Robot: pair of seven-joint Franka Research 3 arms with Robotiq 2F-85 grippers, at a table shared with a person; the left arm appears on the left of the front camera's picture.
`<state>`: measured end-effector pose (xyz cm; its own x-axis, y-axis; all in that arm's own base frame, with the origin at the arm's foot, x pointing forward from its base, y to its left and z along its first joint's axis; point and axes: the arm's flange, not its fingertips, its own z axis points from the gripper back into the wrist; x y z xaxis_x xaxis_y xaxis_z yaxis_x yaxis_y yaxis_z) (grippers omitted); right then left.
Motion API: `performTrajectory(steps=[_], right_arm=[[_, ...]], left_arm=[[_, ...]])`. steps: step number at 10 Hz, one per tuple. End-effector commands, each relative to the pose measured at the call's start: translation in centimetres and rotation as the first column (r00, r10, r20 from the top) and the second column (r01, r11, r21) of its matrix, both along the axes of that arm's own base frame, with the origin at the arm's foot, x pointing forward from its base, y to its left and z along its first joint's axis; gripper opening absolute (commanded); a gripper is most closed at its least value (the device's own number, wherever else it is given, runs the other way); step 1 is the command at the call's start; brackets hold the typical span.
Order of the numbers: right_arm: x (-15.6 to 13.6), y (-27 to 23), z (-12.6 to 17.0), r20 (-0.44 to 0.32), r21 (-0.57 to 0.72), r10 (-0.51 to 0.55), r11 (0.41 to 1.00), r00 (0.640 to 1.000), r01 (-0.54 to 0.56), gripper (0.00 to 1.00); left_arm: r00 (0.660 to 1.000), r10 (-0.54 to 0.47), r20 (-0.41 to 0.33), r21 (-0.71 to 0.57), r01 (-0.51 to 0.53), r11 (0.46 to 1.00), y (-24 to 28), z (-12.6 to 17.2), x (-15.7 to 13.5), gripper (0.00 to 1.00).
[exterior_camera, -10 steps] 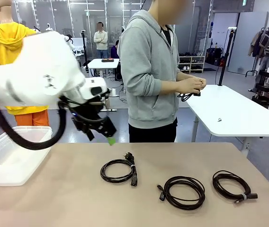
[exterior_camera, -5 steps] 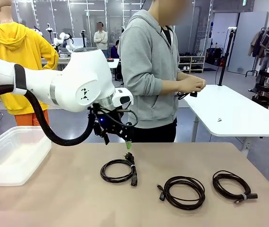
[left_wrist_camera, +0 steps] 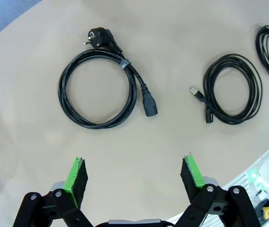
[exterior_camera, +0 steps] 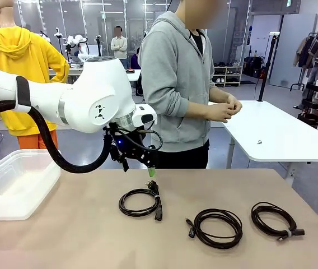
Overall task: Organize and store the cables.
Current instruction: Place the Power Cable into the Organizing box.
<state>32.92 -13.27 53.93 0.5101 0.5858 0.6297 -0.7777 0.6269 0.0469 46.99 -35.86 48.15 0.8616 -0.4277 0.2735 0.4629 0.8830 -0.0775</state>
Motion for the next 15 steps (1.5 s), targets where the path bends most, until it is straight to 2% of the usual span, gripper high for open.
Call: performTrajectory(steps=[1, 2, 5, 8, 10, 11, 12, 13, 15], right_arm=[[0.1, 0.2, 0.4, -0.012, 0.014, -0.014, 1.000, 1.000, 0.014, 1.00], [0.1, 0.2, 0.4, -0.012, 0.014, -0.014, 1.000, 1.000, 0.014, 1.00], [0.1, 0.2, 0.4, -0.012, 0.014, -0.014, 1.000, 1.000, 0.014, 1.00], [0.1, 0.2, 0.4, -0.012, 0.014, -0.014, 1.000, 1.000, 0.014, 1.00], [0.1, 0.2, 0.4, -0.012, 0.014, -0.014, 1.000, 1.000, 0.014, 1.00], [0.1, 0.2, 0.4, -0.012, 0.014, -0.014, 1.000, 1.000, 0.014, 1.00], [0.1, 0.2, 0.4, -0.012, 0.014, -0.014, 1.000, 1.000, 0.014, 1.00], [0.1, 0.2, 0.4, -0.012, 0.014, -0.014, 1.000, 1.000, 0.014, 1.00], [0.1, 0.2, 0.4, -0.012, 0.014, -0.014, 1.000, 1.000, 0.014, 1.00]], left_arm=[[0.998, 0.053, -0.031, 0.068, -0.051, 0.996, -2.4, -1.3, 1.2, 1.00], [0.996, 0.069, -0.059, 0.058, -0.066, 0.996, -4.5, -2.0, 2.4, 1.00], [0.968, 0.227, -0.105, 0.051, -0.223, 0.973, -7.5, -4.4, 5.3, 1.00], [0.904, 0.401, -0.149, 0.135, -0.383, 0.914, -9.5, -8.2, 7.2, 1.00], [0.860, 0.488, -0.149, 0.100, -0.478, 0.873, -9.5, -10.3, 8.2, 1.00], [0.843, 0.513, -0.163, 0.109, -0.501, 0.858, -9.3, -11.5, 8.4, 1.00], [0.824, 0.548, -0.143, 0.112, -0.536, 0.837, -8.9, -12.1, 8.4, 1.00], [0.814, 0.568, -0.123, 0.112, -0.557, 0.823, -8.6, -12.7, 8.7, 1.00], [0.802, 0.581, -0.136, 0.097, -0.573, 0.814, -8.4, -13.7, 9.3, 1.00]])
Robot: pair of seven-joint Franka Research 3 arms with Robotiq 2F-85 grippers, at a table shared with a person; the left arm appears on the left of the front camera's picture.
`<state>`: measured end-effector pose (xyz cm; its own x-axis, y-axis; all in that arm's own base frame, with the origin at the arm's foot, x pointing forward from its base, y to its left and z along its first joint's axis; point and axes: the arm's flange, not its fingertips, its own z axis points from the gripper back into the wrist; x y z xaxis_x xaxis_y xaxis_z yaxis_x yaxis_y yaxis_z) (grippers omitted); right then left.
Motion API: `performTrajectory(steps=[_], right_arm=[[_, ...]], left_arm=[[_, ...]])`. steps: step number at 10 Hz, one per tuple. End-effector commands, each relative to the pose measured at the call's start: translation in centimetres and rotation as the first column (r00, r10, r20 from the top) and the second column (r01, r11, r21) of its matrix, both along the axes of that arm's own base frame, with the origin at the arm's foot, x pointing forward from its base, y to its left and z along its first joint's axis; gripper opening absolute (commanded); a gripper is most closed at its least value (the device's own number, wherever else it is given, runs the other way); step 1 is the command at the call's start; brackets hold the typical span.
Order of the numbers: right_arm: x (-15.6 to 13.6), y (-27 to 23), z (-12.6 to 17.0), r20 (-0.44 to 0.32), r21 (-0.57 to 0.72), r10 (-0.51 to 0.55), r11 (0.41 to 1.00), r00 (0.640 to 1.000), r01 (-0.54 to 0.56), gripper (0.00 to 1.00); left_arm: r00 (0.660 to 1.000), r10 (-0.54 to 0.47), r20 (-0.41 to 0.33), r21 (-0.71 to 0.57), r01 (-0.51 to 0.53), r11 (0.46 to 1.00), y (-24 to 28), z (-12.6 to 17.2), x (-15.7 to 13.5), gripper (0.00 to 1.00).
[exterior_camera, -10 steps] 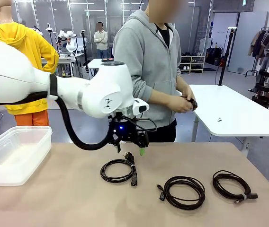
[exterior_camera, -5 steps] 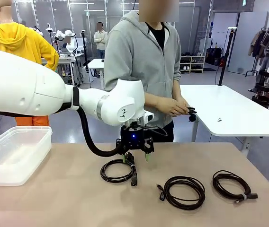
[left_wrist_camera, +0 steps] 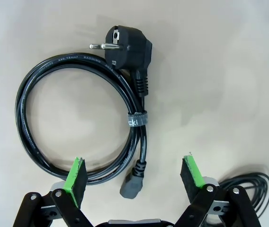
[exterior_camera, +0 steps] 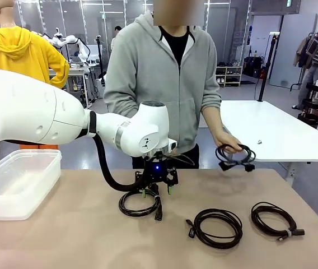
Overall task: Organize and store the cables.
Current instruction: Place the Power Cable into the Organizing box.
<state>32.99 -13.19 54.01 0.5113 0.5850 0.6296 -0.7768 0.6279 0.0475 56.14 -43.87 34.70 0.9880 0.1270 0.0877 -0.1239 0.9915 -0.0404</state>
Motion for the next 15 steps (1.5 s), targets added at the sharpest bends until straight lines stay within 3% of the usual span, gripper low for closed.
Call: performTrajectory(steps=[1, 7, 10, 11, 12, 13, 14, 15], right_arm=[[0.0, 0.1, 0.3, -0.012, 0.014, -0.012, 1.000, 1.000, 0.012, 1.00], [0.0, 0.1, 0.3, -0.012, 0.014, -0.012, 1.000, 1.000, 0.012, 1.00], [0.0, 0.1, 0.3, -0.012, 0.014, -0.012, 1.000, 1.000, 0.012, 1.00], [0.0, 0.1, 0.3, -0.012, 0.014, -0.012, 1.000, 1.000, 0.012, 1.00], [0.0, 0.1, 0.3, -0.012, 0.014, -0.012, 1.000, 1.000, 0.012, 1.00], [0.0, 0.1, 0.3, -0.012, 0.014, -0.012, 1.000, 1.000, 0.012, 1.00], [0.0, 0.1, 0.3, -0.012, 0.014, -0.012, 1.000, 1.000, 0.012, 1.00], [0.0, 0.1, 0.3, -0.012, 0.014, -0.012, 1.000, 1.000, 0.012, 1.00]], left_arm=[[0.999, 0.035, 0.029, -0.017, -0.034, 0.999, -0.5, -0.6, 0.5, 1.00], [0.997, 0.049, 0.065, 0.014, -0.050, 0.999, -0.8, -3.4, 2.3, 1.00], [0.996, 0.033, 0.088, 0.063, -0.039, 0.997, -0.7, -3.2, 2.4, 1.00], [0.994, 0.020, 0.103, 0.095, -0.030, 0.995, -0.8, -3.1, 2.4, 0.80], [0.993, 0.017, 0.119, 0.100, -0.029, 0.995, -0.8, -3.1, 2.5, 0.40], [0.994, -0.001, 0.113, 0.096, -0.010, 0.995, -0.9, -3.2, 2.7, 0.40], [0.995, -0.023, 0.097, 0.082, 0.015, 0.996, -1.1, -3.5, 2.7, 0.00], [0.995, -0.029, 0.091, 0.084, 0.022, 0.996, -1.1, -3.7, 2.7, 0.24]])
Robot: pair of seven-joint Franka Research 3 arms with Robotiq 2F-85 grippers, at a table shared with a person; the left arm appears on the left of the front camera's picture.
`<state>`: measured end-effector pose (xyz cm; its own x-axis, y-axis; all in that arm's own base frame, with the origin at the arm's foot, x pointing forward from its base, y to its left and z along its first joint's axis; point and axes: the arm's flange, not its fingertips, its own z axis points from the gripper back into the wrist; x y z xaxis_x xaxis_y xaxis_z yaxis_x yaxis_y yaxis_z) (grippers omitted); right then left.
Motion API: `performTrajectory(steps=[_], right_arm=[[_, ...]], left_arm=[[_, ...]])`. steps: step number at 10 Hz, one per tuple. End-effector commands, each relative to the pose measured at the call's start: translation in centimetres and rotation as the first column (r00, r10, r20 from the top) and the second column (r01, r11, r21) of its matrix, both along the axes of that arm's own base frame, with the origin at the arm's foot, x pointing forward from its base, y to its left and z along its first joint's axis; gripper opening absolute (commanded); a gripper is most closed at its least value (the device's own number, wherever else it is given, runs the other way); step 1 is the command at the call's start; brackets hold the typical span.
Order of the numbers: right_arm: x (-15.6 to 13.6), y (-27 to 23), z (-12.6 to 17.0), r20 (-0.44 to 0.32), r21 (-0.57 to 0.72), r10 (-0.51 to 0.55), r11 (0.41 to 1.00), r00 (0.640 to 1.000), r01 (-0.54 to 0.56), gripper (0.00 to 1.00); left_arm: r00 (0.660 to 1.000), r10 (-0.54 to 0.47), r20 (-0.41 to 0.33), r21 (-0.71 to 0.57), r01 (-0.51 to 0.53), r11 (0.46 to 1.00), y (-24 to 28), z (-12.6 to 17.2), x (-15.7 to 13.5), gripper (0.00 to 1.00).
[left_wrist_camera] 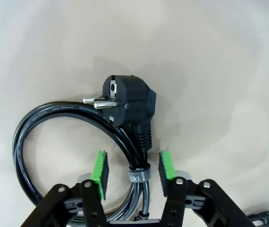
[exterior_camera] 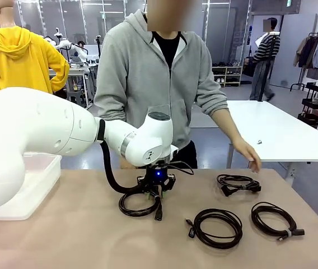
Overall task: Organize and store the cables.
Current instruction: Place the Power Cable into the Organizing box.
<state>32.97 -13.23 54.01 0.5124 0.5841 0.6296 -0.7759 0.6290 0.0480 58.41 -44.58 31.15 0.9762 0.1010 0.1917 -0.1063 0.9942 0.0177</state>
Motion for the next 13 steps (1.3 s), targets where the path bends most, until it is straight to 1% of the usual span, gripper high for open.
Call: performTrajectory(steps=[1, 6, 7, 8, 10, 11, 12, 13], right_arm=[[0.1, 0.1, 0.3, -0.011, 0.014, -0.011, 1.000, 1.000, 0.011, 1.00], [0.1, 0.1, 0.3, -0.011, 0.014, -0.011, 1.000, 1.000, 0.011, 1.00], [0.1, 0.1, 0.3, -0.011, 0.014, -0.011, 1.000, 1.000, 0.011, 1.00], [0.1, 0.1, 0.3, -0.011, 0.014, -0.011, 1.000, 1.000, 0.011, 1.00], [0.1, 0.1, 0.3, -0.011, 0.014, -0.011, 1.000, 1.000, 0.011, 1.00], [0.1, 0.1, 0.3, -0.011, 0.014, -0.011, 1.000, 1.000, 0.011, 1.00], [0.1, 0.1, 0.3, -0.011, 0.014, -0.011, 1.000, 1.000, 0.011, 1.00], [0.1, 0.1, 0.3, -0.011, 0.014, -0.011, 1.000, 1.000, 0.011, 1.00]], left_arm=[[1.000, -0.010, -0.007, 0.012, 0.010, 1.000, -0.3, -0.3, 0.4, 0.00], [1.000, -0.012, -0.003, 0.002, 0.012, 1.000, -0.1, -0.1, 0.1, 0.00], [1.000, -0.015, 0.028, -0.001, 0.015, 1.000, 0.5, 1.0, -0.1, 0.00], [0.996, -0.060, 0.062, 0.018, 0.059, 0.998, 1.1, 3.7, -0.6, 0.07], [0.981, -0.168, 0.099, 0.063, 0.163, 0.985, 2.5, 11.0, -3.4, 0.07], [0.969, -0.219, 0.111, 0.048, 0.215, 0.975, 2.8, 13.2, -4.7, 0.07], [0.966, -0.234, 0.113, 0.069, 0.227, 0.971, 2.9, 14.3, -5.5, 0.07], [0.960, -0.250, 0.127, 0.061, 0.244, 0.968, 2.7, 14.5, -5.8, 0.07]])
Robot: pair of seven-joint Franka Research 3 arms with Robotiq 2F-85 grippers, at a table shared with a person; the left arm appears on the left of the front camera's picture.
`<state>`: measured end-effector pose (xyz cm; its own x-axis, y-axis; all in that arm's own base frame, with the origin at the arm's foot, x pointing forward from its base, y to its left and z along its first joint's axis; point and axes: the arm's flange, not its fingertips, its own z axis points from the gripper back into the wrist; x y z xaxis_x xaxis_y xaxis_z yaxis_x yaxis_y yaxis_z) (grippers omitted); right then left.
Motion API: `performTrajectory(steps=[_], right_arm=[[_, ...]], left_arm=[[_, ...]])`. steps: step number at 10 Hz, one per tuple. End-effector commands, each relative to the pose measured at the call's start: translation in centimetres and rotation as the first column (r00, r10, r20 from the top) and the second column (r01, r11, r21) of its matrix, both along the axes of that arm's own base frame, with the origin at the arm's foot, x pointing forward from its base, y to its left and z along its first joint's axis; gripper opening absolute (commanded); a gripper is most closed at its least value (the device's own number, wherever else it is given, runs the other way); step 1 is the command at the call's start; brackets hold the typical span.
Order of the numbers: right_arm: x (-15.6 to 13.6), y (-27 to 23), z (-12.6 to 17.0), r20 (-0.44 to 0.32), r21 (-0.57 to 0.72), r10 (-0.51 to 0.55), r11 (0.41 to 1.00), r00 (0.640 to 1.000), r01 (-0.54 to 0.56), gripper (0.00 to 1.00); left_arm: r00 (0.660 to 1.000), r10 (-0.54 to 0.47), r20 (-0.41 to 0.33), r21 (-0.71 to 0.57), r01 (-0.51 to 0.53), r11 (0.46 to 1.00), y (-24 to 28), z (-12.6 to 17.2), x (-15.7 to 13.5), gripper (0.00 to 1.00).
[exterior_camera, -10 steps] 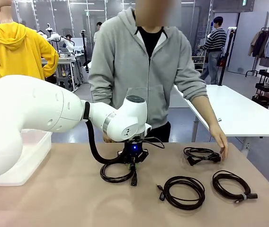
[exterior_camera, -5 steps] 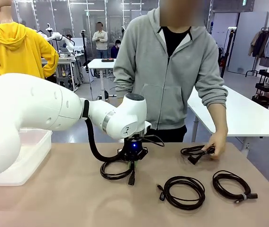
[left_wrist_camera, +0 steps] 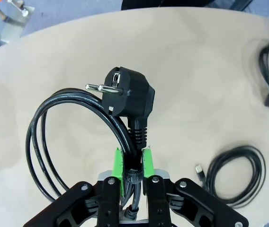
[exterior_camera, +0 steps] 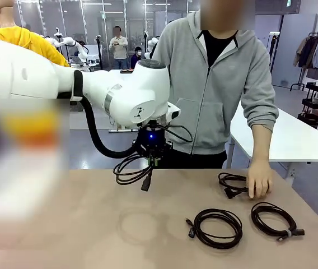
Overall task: Organize and store the cables.
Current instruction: Place the Power Cable into the Organizing box.
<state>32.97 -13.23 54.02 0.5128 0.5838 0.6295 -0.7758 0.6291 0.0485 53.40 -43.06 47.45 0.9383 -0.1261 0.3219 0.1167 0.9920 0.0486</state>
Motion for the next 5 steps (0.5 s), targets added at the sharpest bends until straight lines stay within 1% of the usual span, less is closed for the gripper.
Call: performTrajectory(steps=[1, 2, 5], right_arm=[[0.1, 0.1, 0.3, -0.011, 0.013, -0.011, 1.000, 1.000, 0.011, 1.00], [0.1, 0.1, 0.3, -0.011, 0.013, -0.011, 1.000, 1.000, 0.011, 1.00], [0.1, 0.1, 0.3, -0.011, 0.013, -0.011, 1.000, 1.000, 0.011, 1.00]], left_arm=[[0.999, -0.040, 0.009, 0.035, 0.040, 0.999, 0.5, -1.9, -1.2, 0.07], [1.000, 0.000, 0.000, 0.000, 0.000, 1.000, 0.0, 0.0, 0.0, 0.07], [1.000, 0.000, 0.000, 0.000, 0.000, 1.000, 0.0, 0.0, 0.0, 0.07]])
